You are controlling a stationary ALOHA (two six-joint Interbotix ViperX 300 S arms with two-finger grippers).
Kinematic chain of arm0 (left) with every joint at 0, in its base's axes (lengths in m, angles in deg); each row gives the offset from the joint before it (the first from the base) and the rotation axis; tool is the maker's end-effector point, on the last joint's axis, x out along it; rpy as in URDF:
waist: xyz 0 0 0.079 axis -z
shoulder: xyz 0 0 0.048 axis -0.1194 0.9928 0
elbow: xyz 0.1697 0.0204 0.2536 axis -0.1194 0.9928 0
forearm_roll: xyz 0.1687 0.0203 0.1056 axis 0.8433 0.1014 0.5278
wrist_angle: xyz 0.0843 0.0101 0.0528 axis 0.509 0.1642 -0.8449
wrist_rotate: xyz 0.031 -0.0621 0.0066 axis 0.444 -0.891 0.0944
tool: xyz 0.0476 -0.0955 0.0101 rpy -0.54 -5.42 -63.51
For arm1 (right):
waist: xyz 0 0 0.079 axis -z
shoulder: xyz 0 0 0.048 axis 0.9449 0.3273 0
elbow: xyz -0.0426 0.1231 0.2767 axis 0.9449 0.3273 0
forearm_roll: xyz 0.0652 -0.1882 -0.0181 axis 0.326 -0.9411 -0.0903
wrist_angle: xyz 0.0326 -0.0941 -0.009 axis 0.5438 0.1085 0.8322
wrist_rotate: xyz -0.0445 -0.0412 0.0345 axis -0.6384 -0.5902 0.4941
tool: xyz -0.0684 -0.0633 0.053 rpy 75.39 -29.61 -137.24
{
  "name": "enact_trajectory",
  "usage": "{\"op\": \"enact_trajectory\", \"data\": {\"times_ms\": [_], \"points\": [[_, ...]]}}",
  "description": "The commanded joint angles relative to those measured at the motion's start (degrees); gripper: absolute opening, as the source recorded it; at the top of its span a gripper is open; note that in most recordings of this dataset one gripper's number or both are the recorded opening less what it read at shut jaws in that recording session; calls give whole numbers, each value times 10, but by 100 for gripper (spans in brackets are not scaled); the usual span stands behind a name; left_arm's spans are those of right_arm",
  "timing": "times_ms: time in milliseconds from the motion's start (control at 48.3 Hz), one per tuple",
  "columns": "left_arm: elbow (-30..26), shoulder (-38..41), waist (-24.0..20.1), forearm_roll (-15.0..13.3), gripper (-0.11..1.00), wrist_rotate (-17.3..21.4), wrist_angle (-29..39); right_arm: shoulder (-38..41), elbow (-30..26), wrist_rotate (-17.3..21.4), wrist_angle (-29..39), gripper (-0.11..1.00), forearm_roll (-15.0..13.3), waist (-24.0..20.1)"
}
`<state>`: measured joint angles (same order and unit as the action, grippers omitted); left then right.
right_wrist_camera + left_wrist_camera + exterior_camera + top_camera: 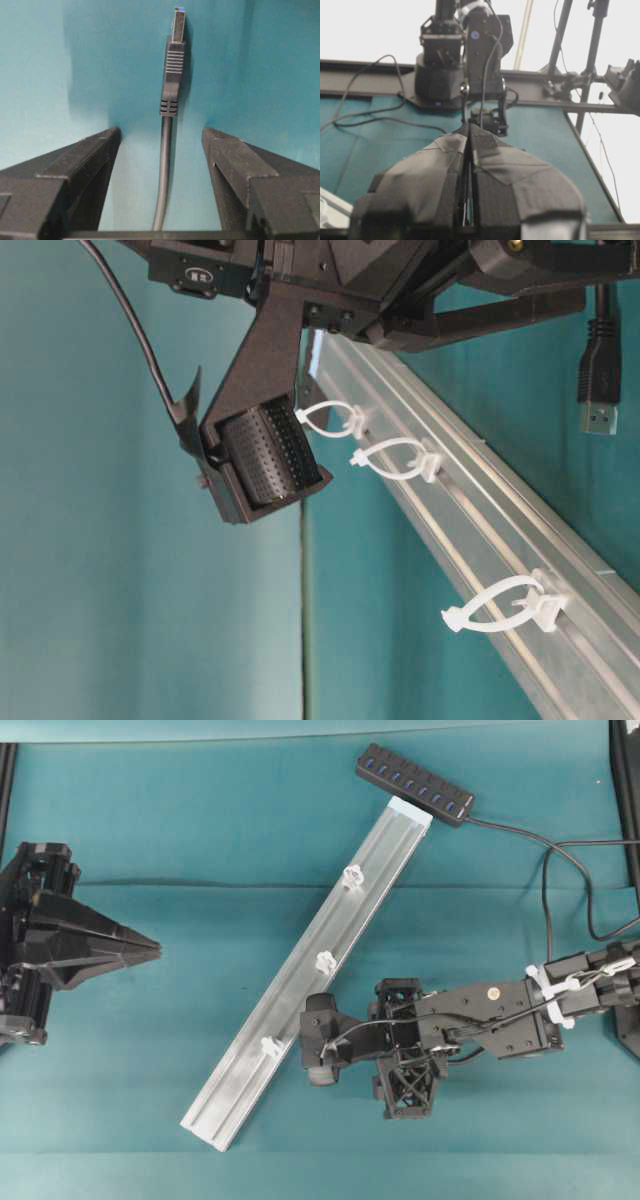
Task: Pass the USB cable through three rings with both arms.
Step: 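Close the right gripper on the cable just behind the USB-A plug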
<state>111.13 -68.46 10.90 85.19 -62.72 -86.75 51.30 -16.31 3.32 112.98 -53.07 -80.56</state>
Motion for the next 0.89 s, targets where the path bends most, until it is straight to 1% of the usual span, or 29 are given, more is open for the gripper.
{"op": "enact_trajectory", "data": {"times_ms": [0, 83, 311, 746, 787, 870], "points": [[-5, -1, 0, 1, 0, 0, -3, 21, -3, 4, 3, 70, 2, -4], [-4, -1, 0, 1, 0, 0, -3, 25, -10, 4, 5, 68, 2, -4], [-2, -2, 0, 1, 0, 0, -3, 31, -16, 8, 8, 54, 4, -2], [-2, -3, 0, 1, 0, 0, -3, 24, -25, 9, 30, 53, 4, 4], [-1, -3, 0, 1, 0, 0, -3, 23, -28, 8, 31, 50, 4, 5], [-1, -4, -1, 1, 0, 0, -3, 22, -35, 5, 33, 40, 3, 8]]}}
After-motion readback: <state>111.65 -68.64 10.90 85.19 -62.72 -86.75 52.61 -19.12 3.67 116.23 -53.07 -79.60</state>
